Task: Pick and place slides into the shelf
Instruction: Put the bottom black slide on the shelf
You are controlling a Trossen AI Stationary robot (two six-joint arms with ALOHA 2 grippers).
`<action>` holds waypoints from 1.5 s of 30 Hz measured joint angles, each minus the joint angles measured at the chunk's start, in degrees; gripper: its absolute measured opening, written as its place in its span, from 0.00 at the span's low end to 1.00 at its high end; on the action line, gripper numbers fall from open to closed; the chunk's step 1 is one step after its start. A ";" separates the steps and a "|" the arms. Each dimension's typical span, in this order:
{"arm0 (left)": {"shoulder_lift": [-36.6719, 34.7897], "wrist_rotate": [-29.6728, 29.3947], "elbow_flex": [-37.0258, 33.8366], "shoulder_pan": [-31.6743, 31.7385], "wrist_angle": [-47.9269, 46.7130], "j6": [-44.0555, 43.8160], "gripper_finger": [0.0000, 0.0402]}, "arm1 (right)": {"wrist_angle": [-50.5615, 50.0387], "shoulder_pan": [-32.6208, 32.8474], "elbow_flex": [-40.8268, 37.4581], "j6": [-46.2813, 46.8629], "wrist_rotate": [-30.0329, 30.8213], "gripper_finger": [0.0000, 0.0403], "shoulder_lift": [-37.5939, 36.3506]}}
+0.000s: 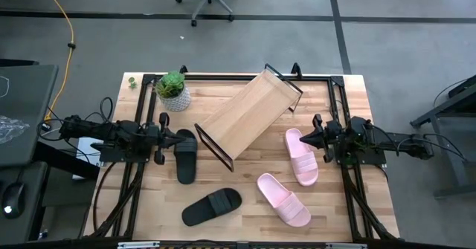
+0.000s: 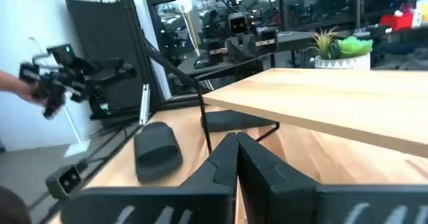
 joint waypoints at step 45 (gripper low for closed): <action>0.24 3.22 4.64 -0.01 1.10 -9.32 0.00 | 23.77 0.03 0.20 59.81 38.68 0.00 0.02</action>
